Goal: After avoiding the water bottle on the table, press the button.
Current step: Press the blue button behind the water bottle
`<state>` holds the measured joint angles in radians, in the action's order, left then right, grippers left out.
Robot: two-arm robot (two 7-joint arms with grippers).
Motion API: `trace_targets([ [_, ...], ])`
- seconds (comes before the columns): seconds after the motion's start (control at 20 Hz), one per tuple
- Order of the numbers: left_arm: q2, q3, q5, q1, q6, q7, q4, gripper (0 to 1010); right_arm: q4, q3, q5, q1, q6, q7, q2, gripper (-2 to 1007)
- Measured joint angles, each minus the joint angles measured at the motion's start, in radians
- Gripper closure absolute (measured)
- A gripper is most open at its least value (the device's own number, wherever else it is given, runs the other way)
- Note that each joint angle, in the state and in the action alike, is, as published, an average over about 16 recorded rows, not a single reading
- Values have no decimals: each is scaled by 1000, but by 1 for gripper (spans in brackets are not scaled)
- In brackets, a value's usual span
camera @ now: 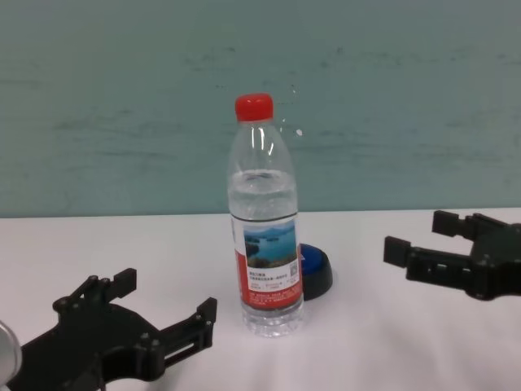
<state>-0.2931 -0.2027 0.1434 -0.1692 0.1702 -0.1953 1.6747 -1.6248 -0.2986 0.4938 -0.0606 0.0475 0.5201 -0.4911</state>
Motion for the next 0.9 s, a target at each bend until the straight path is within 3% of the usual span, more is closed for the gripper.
trace_targets([
  [0.45, 0, 0, 0, 0, 0, 0, 0, 10, 34, 3, 40, -29, 16, 20, -39, 1],
  [0.9, 0, 0, 0, 0, 0, 0, 0, 10, 69, 13, 69, -47, 22, 20, -56, 1],
])
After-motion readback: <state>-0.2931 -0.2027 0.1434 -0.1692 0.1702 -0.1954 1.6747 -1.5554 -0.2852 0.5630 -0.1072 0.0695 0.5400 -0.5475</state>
